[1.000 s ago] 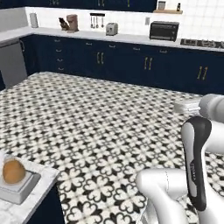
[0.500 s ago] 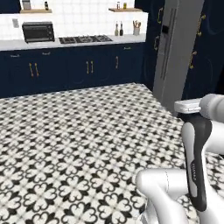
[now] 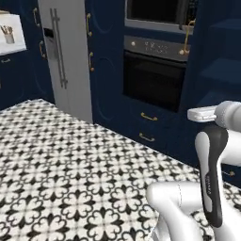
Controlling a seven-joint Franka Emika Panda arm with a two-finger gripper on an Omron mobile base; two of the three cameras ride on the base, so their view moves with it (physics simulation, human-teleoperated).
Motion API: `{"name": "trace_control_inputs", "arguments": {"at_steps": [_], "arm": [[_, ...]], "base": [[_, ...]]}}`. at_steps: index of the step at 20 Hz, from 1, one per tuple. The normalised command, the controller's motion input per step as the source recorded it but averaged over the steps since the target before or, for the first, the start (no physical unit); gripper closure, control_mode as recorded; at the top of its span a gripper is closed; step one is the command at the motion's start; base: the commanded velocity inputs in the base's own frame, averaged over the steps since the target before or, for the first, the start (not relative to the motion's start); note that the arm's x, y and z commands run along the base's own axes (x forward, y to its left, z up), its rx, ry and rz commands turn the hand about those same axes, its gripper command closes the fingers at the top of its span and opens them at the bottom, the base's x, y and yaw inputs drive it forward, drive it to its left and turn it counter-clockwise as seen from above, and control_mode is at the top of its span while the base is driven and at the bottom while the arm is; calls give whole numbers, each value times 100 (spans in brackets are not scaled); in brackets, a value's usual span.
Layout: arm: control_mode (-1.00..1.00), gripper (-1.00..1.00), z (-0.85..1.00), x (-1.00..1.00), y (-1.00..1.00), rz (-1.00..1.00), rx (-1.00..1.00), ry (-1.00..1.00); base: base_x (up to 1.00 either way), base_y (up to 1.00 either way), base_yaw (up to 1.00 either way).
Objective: Pick the honey bottle and place it on the digital scale for weighing, and close the cabinet.
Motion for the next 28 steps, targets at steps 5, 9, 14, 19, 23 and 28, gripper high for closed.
{"name": "trace_control_inputs", "arguments": {"at_steps": [5,9,14,19,23,28], "arm": [[100,-100,0,0,0,0,0,0],[100,-100,0,0,0,0,0,0],[100,-100,0,0,0,0,0,0],[100,-100,0,0,0,0,0,0],[100,-100,0,0,0,0,0,0],[100,-100,0,0,0,0,0,0]], "base": [[1,0,-93],[25,0,-84],[54,5,-76],[73,32,-48],[-2,35,-1],[4,97,1]]}}
